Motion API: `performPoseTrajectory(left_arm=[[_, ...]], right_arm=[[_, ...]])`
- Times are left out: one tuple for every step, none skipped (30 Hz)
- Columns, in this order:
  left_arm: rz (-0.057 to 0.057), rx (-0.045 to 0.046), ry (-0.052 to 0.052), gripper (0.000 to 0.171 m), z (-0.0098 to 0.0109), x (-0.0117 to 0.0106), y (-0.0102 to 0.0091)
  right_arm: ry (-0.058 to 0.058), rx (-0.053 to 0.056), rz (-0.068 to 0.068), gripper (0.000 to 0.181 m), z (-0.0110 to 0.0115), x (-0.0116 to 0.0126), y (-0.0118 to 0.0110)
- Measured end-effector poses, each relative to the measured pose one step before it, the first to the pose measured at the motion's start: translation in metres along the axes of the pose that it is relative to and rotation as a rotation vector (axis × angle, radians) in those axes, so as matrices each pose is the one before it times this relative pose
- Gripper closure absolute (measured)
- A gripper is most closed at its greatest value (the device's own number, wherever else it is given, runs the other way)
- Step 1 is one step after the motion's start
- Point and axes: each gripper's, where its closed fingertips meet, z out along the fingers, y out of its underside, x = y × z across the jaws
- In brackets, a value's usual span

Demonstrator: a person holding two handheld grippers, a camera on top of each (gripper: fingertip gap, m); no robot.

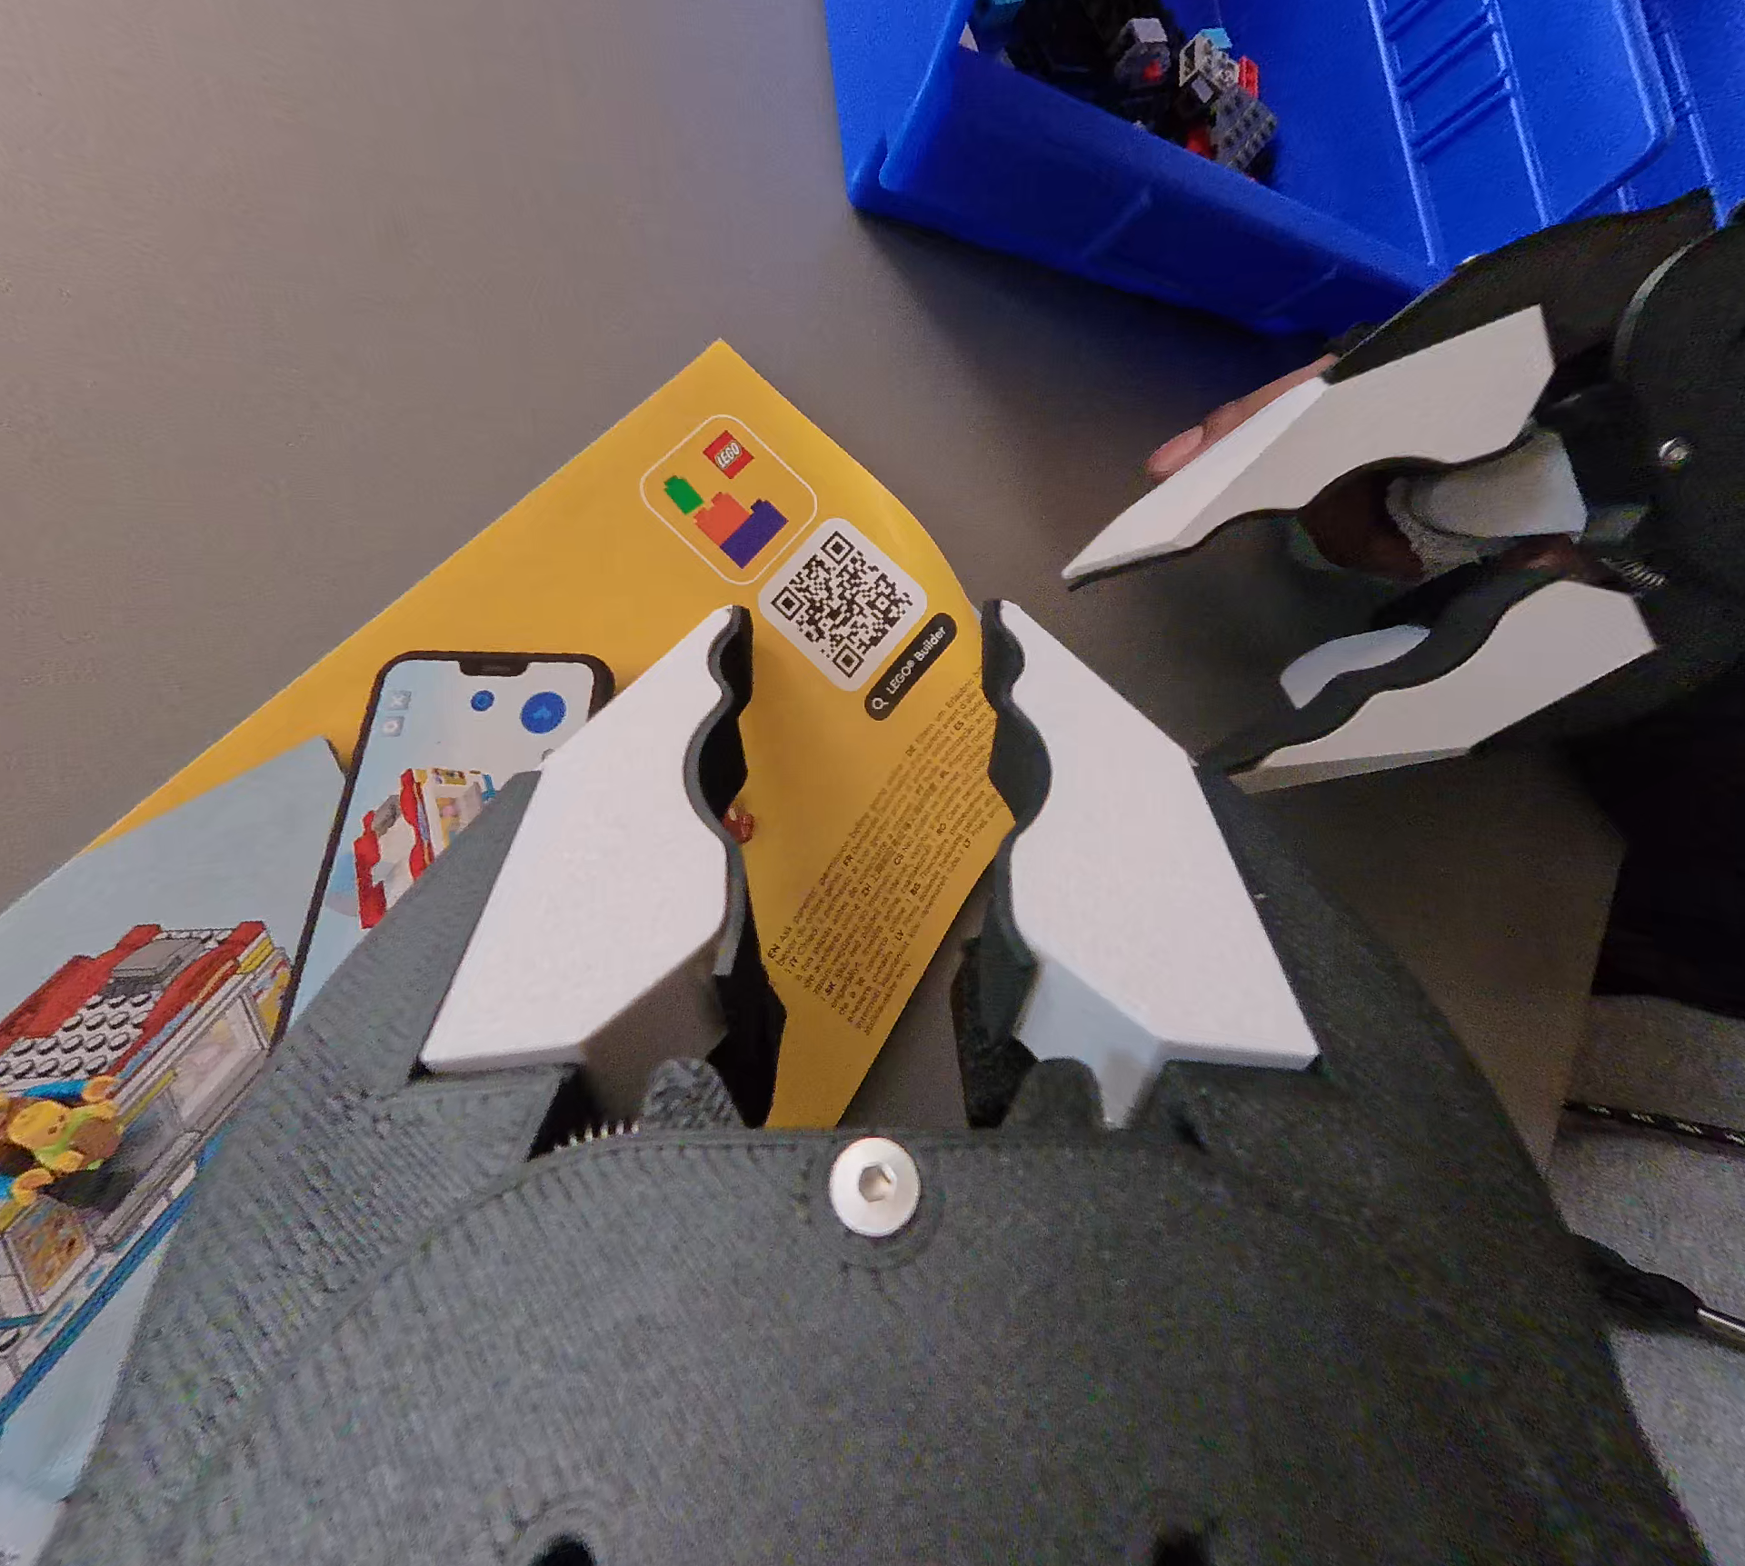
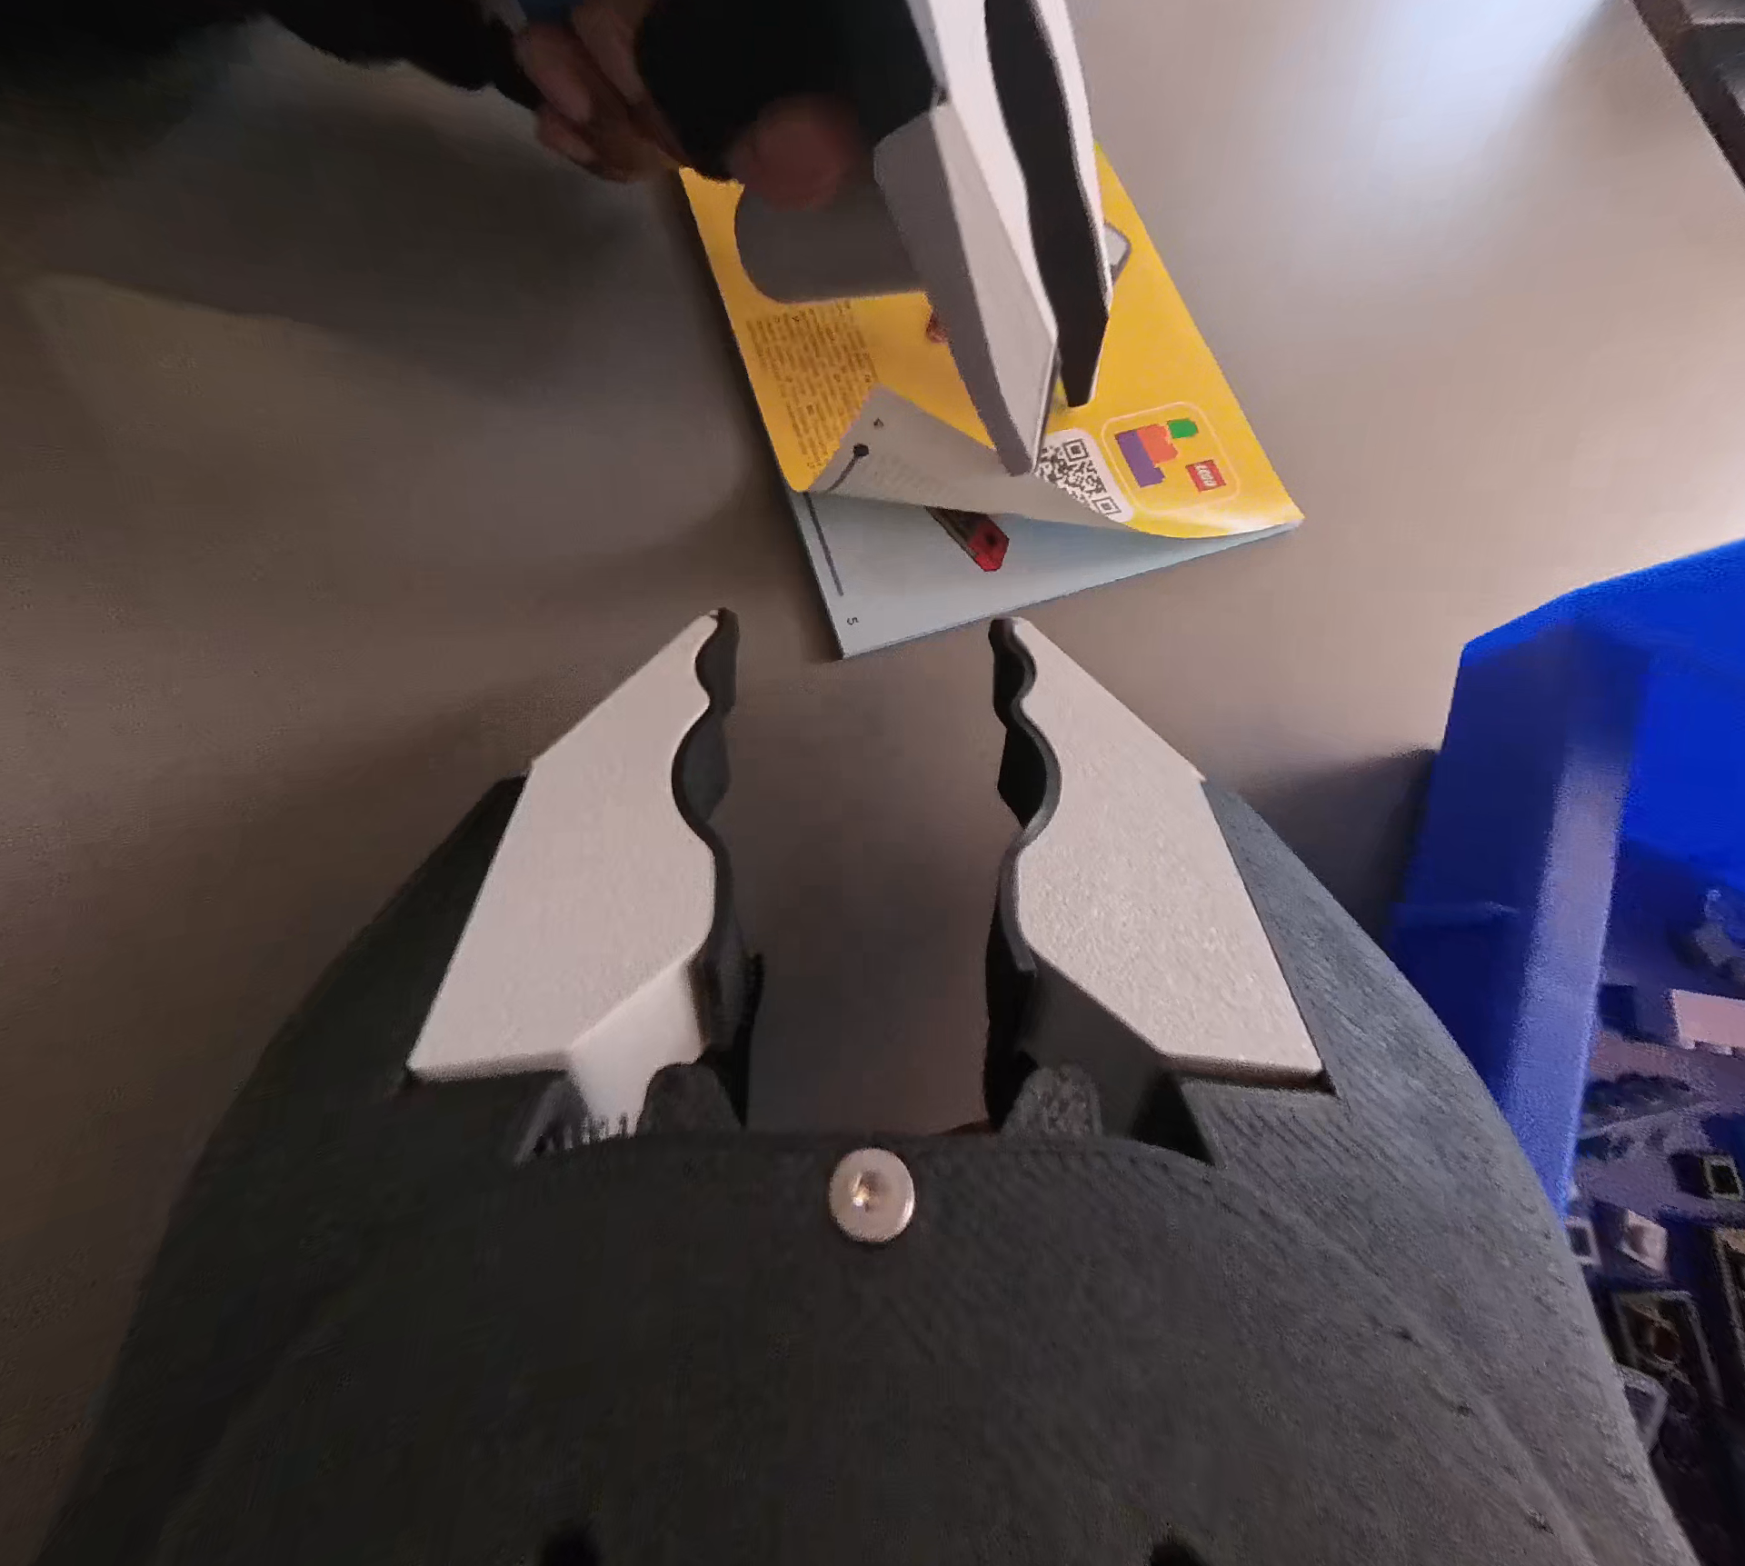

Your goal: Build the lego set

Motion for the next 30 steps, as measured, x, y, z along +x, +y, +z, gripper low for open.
performPoseTrajectory(left_arm=[[0.0001, 0.00012, -0.0007, 0.123, -0.00019, -0.00030, -0.00012], [-0.0011, 0.00073, -0.0002, 0.123, -0.00017, -0.00023, -0.00010], [-0.0005, 0.00131, 0.0006, 0.123, -0.00017, -0.00004, -0.00035], [0.0003, 0.00038, 0.0008, 0.123, -0.00018, 0.00014, -0.00014], [0.0000, 0.00072, 0.0010, 0.123, -0.00023, 0.00014, -0.00014], [-0.0005, 0.00162, 0.0019, 0.123, -0.00017, 0.00031, -0.00027], [-0.0006, 0.00125, 0.0031, 0.123, -0.00025, 0.00052, -0.00028], [-0.0005, 0.00114, 0.0028, 0.123, -0.00018, 0.00053, -0.00031], [-0.0002, 0.00124, 0.0023, 0.123, -0.00026, 0.00046, -0.00022], [-0.0001, 0.00159, 0.0024, 0.123, -0.00016, 0.00052, -0.00031], [-0.0001, 0.00165, 0.0035, 0.123, -0.00022, 0.00080, -0.00032], [-0.0002, 0.00132, 0.0039, 0.123, -0.00010, 0.00078, -0.00031], [-0.0007, 0.00168, 0.0042, 0.123, -0.00016, 0.00089, -0.00026], [-0.0011, 0.00192, 0.0056, 0.123, -0.00007, 0.00099, -0.00029], [-0.0020, 0.00200, 0.0070, 0.123, -0.00015, 0.00121, -0.00026], [-0.0035, 0.00303, 0.0076, 0.123, -0.00023, 0.00117, -0.00045], [-0.0034, 0.00350, 0.0078, 0.123, -0.00035, 0.00102, -0.00050], [-0.0025, 0.00433, 0.0078, 0.123, -0.00056, 0.00124, -0.00064], [-0.0020, 0.00528, 0.0084, 0.123, -0.00072, 0.00126, -0.00076], [-0.0002, 0.00586, 0.0093, 0.123, -0.00077, 0.00154, -0.00102], [0.0011, 0.00585, 0.0074, 0.123, -0.00089, 0.00152, -0.00096], [0.0023, 0.00559, 0.0049, 0.122, -0.00095, 0.00116, -0.00099], [0.0051, 0.00575, 0.0062, 0.122, -0.00112, 0.00161, -0.00096], [0.0053, 0.00510, 0.0056, 0.122, -0.00138, 0.00158, -0.00081], [0.0064, 0.00536, 0.0042, 0.122, -0.00158, 0.00129, -0.00085], [0.0086, 0.00547, 0.0041, 0.121, -0.00193, 0.00128, -0.00078], [0.0128, 0.00196, 0.0047, 0.121, -0.00217, 0.00170, -0.00029], [0.0230, -0.00096, 0.0054, 0.121, -0.00231, 0.00219, 0.00013], [0.0318, -0.00668, 0.0027, 0.121, -0.00233, 0.00245, 0.00118], [0.0402, -0.01200, 0.0011, 0.121, -0.00216, 0.00276, 0.00227]], right_arm=[[-0.0052, 0.0178, 0.0116, 0.122, -0.00120, -0.00020, -0.00281], [-0.0056, 0.0162, 0.0107, 0.122, 0.00001, -0.00055, -0.00258], [-0.0065, 0.0107, 0.0090, 0.122, 0.00154, -0.00114, -0.00171], [-0.0078, 0.0045, 0.0053, 0.123, 0.00258, -0.00180, -0.00074], [-0.0061, -0.0005, 0.0005, 0.122, 0.00323, -0.00186, -0.00006], [0.0043, -0.0115, -0.0084, 0.122, 0.00301, -0.00053, 0.00063], [0.0114, -0.0071, -0.0106, 0.122, 0.00231, 0.00073, -0.00030], [0.0100, 0.0019, -0.0042, 0.122, 0.00171, 0.00069, -0.00160], [0.0053, 0.0045, 0.0020, 0.121, 0.00123, 0.00048, -0.00185], [0.0027, 0.0032, 0.0023, 0.121, 0.00086, 0.00029, -0.00131], [0.0016, 0.0014, 0.0015, 0.122, 0.00076, 0.00035, -0.00081], [-0.0002, 0.0004, 0.0013, 0.122, 0.00083, 0.00027, -0.00062], [-0.0011, 0.0000, 0.0008, 0.122, 0.00088, 0.00015, -0.00063], [-0.0005, 0.0003, -0.0001, 0.122, 0.00088, 0.00006, -0.00068], [-0.0006, 0.0001, -0.0008, 0.122, 0.00083, 0.00001, -0.00064], [-0.0011, 0.0002, -0.0016, 0.122, 0.00094, -0.00018, -0.00074], [-0.0004, -0.0003, -0.0016, 0.122, 0.00083, -0.00003, -0.00061], [0.0002, -0.0027, -0.0018, 0.122, 0.00080, -0.00005, -0.00002], [-0.0007, -0.0061, -0.0024, 0.122, 0.00075, -0.00020, 0.00056], [-0.0027, -0.0058, -0.0023, 0.122, 0.00058, -0.00044, 0.00078], [-0.0026, -0.0034, -0.0004, 0.122, 0.00031, -0.00014, 0.00045], [-0.0021, -0.0016, 0.0023, 0.122, 0.00022, 0.00016, 0.00015], [-0.0031, -0.0009, 0.0040, 0.122, 0.00000, 0.00007, 0.00028], [-0.0037, 0.0003, 0.0046, 0.122, -0.00008, 0.00013, 0.00013], [-0.0035, 0.0016, 0.0055, 0.122, -0.00026, 0.00024, 0.00004], [-0.0041, 0.0021, 0.0061, 0.122, -0.00043, 0.00021, -0.00001], [-0.0044, 0.0027, 0.0058, 0.122, -0.00044, 0.00009, -0.00006], [-0.0037, 0.0031, 0.0051, 0.122, -0.00059, 0.00002, 0.00000], [-0.0036, 0.0041, 0.0039, 0.122, -0.00073, -0.00001, -0.00012], [-0.0033, 0.0060, 0.0039, 0.122, -0.00067, 0.00003, -0.00048]])
